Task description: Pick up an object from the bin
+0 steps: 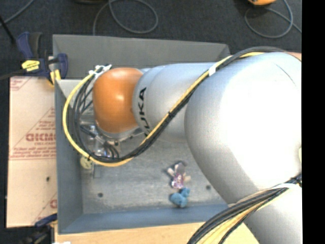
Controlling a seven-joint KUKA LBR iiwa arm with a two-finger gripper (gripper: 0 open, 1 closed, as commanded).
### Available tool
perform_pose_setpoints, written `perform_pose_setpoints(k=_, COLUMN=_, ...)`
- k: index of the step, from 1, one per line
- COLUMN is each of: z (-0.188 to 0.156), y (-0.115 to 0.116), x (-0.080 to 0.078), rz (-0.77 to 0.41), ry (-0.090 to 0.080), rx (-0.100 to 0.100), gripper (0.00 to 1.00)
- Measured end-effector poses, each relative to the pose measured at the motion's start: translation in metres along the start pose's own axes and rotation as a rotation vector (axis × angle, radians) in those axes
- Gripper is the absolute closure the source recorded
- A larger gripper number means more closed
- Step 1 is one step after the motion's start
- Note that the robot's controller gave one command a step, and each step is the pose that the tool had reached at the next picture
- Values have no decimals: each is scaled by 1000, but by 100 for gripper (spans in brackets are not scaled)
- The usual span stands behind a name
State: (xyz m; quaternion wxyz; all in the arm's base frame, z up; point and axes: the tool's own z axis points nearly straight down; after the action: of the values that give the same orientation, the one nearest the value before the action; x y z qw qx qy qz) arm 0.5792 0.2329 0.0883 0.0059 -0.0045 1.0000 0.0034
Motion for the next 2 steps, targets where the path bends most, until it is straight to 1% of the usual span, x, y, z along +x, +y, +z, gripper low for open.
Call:
perform_pose_setpoints(k=1, z=11, y=1, x=11, rz=-467, ry=-18, rx=4, gripper=100)
perform_pose_setpoints(k=2, z=10, y=1, x=11, rz=-465, ry=-18, rx=3, gripper=100)
